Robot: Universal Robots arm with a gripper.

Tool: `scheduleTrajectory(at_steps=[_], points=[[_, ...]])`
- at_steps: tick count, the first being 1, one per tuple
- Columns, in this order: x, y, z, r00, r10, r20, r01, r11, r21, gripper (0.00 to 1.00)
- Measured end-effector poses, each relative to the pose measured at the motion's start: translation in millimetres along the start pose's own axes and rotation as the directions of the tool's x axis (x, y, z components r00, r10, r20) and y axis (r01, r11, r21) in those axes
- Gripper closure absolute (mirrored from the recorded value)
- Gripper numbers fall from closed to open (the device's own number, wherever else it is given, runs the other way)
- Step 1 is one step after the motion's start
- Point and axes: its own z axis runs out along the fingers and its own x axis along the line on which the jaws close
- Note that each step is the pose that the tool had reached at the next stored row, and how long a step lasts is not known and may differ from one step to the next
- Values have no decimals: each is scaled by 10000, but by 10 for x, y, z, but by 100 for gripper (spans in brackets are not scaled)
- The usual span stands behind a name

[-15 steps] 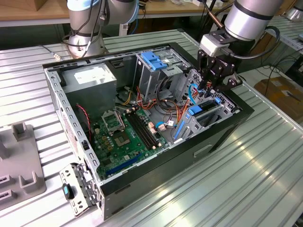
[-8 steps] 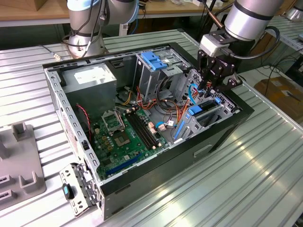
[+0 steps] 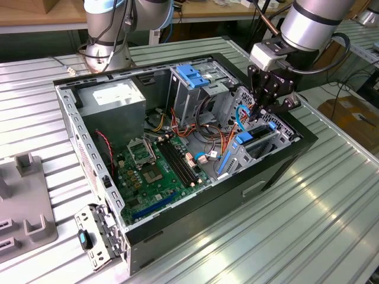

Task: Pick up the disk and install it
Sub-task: 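Insert the first disk wire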

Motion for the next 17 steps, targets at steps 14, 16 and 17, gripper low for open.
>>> scheduleTrajectory(at_steps=[14, 16, 17], points=[[-2, 2, -60, 10000, -37, -17, 38, 10000, 49, 84], [-2, 12, -61, 10000, -90, -31, 91, 9990, 441, 84], [-1, 22, -62, 9999, -112, -30, 114, 9977, 665, 84]])
